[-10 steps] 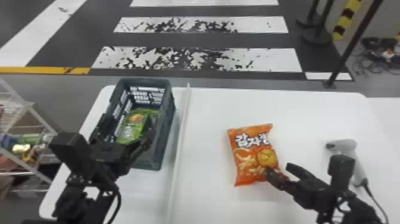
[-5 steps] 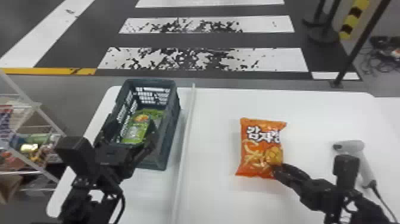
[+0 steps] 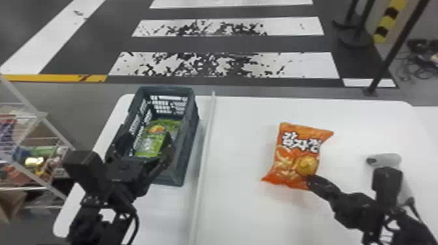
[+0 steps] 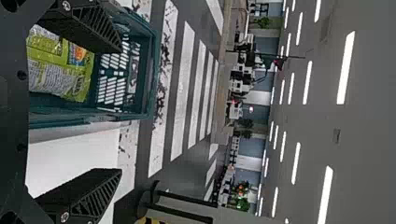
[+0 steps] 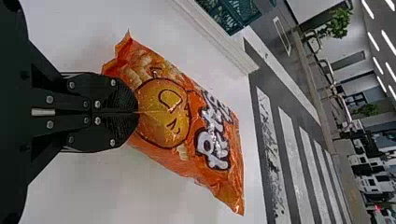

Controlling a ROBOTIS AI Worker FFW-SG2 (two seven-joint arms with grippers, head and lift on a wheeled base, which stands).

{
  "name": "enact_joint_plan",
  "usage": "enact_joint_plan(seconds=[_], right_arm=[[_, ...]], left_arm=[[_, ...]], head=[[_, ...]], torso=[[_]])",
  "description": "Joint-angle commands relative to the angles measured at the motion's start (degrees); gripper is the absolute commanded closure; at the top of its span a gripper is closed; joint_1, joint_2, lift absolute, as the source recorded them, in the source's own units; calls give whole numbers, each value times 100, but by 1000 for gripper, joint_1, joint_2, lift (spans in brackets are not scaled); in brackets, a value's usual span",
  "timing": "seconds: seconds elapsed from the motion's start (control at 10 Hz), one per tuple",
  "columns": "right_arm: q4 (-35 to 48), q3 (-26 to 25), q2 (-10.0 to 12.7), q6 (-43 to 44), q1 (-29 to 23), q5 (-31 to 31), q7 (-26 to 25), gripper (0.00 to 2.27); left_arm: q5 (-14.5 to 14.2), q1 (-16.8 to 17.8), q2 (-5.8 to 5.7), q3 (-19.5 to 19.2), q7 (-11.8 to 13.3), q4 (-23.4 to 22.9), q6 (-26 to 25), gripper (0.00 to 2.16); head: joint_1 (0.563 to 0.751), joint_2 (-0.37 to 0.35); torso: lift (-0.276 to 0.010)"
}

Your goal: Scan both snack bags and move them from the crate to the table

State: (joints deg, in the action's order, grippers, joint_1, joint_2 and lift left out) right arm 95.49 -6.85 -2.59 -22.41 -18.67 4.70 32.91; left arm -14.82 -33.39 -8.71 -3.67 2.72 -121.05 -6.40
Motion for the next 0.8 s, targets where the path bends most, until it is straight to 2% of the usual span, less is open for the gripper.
enact_joint_plan(seconds=[0.0, 0.1, 0.3, 0.4, 0.6, 0.7], right_arm=[[664, -1, -5, -321, -155, -268, -223, 2253], [1121, 87, -22, -567, -260, -717, -452, 2253], [2149, 316, -497, -1780, -304, -1244, -715, 2253], [2421, 615, -796, -2132, -304, -1824, -1058, 2253], [2755, 1520, -1446, -3134, -260, -3177, -1770, 2253], [2755, 2179, -1771, -3696, -181, -4092, -2210, 2253]], left_arm=[[-30, -19, -8, -11, 0, -15, 46, 90], [-56, -27, -8, -28, 18, -15, 81, 90], [-65, -27, -8, -46, 27, -6, 99, 90], [-82, -27, -17, -46, 35, -15, 81, 90], [-144, -19, -61, -46, 70, -41, 81, 90], [-153, -1, -78, -37, 70, -41, 81, 90]], head=[[695, 95], [695, 82], [695, 65], [695, 48], [695, -15], [695, -45]], torso=[[-37], [-37], [-37], [-37], [-37], [-37]])
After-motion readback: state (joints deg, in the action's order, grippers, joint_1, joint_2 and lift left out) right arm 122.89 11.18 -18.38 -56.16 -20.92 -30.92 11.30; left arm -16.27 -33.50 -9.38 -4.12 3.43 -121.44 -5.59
